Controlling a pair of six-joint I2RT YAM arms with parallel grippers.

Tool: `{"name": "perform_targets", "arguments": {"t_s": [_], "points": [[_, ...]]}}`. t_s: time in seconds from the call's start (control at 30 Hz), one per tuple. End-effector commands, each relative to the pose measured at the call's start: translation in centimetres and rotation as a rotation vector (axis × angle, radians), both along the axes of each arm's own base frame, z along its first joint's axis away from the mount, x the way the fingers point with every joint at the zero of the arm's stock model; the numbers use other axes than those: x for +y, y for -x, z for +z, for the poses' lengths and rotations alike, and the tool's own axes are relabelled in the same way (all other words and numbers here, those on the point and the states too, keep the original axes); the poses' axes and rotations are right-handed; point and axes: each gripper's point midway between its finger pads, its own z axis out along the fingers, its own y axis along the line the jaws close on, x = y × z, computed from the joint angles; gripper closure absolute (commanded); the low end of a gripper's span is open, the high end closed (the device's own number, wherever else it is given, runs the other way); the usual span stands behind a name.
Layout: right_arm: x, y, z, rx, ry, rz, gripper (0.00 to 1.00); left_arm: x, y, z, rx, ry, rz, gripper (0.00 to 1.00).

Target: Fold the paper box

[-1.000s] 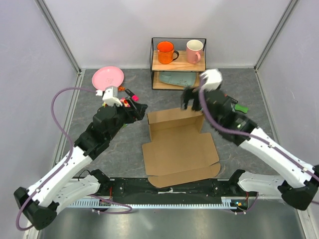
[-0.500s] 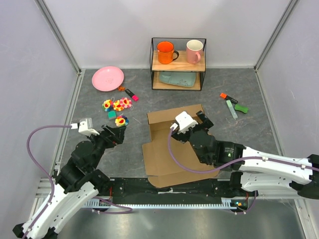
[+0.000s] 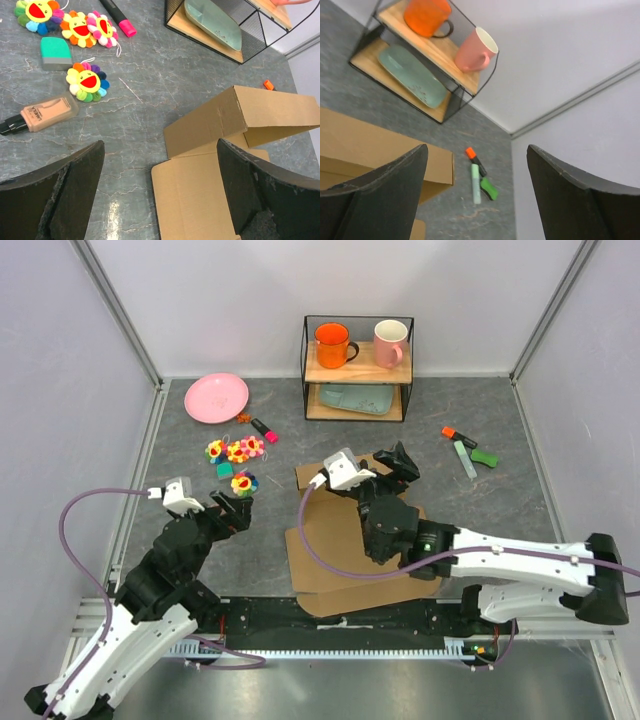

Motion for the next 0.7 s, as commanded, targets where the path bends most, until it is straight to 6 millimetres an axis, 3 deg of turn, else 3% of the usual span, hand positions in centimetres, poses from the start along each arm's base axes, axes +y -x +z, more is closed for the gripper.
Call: {"name": "perform_targets", "arguments": {"t_s": [0.0, 0.07, 0.23, 0.4, 0.53, 0.67], "points": [[0.2, 1.6, -1.8, 0.081, 0.107, 0.072, 0.14, 0.1, -0.2, -0.1, 0.021, 0.021, 0.031, 0.0], [0.5, 2.4, -3.8, 0.101, 0.149, 0.092, 0.13, 0.0, -0.4, -0.6, 0.036, 0.018, 0.035, 0.01], [0.2, 3.4, -6.3, 0.168, 0.079, 0.182, 0.16, -0.3, -0.5, -1.5, 0.06, 0.006, 0.027, 0.01], [-0.5, 3.9, -9.0, 0.208, 0.149, 0.21, 0.15, -0.9, -0.8, -1.8, 0.072, 0.01, 0.008, 0.01], [1.1, 4.4, -11.1, 0.213, 0.251, 0.242, 0.21, -1.8, -1.0, -2.5, 0.097, 0.037, -0.009, 0.02], [2.8, 4.0, -11.7, 0.185, 0.29, 0.23, 0.23, -2.4, -1.1, -3.6, 0.134, 0.039, -0.017, 0.03]]}}
